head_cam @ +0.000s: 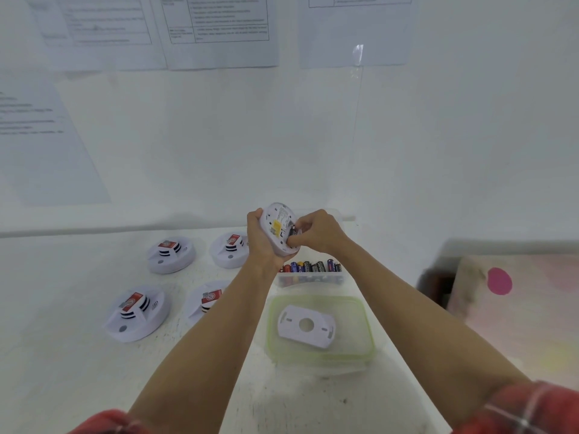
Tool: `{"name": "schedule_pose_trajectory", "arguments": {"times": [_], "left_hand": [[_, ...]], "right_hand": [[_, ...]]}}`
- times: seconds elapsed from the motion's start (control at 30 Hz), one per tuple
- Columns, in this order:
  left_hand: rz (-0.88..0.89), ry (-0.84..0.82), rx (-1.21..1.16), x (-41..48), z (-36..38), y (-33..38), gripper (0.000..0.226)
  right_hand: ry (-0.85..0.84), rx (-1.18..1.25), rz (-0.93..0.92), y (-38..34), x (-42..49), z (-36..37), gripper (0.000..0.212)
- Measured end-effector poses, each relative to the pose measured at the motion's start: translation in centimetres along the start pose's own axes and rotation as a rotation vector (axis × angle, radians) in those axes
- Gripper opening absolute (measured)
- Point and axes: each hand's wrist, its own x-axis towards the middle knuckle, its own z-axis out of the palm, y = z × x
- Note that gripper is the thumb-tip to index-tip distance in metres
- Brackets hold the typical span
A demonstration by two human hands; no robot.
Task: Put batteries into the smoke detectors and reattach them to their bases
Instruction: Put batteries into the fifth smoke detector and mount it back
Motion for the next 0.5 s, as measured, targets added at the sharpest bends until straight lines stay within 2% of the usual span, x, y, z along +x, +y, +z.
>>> {"name": "schedule_pose_trajectory", "arguments": {"times": [0.07,0.17,0.27,0.5], "left_hand": [[0.011,0.014,0.015,0.0,0.2,0.0,0.038],[0.016,0.011,0.031,0.0,0.5,0.0,0.037],[0.011,-0.005,0.032,0.0,0.6,-0.1,0.038],[-0.013,-0.032,0.045,-0.1,0.6,0.2,0.039]], "right_hand": [[0.018,0.047,0.016,0.2,0.4,0.1,0.025],[0.052,0.109,0.039,0.4,0.7,0.3,0.017],[0.046,0.11,0.044,0.5,1.0,0.2,0.022],[-0.152,0.047,-0.007,1.0,1.3,-1.1,0.034]]}}
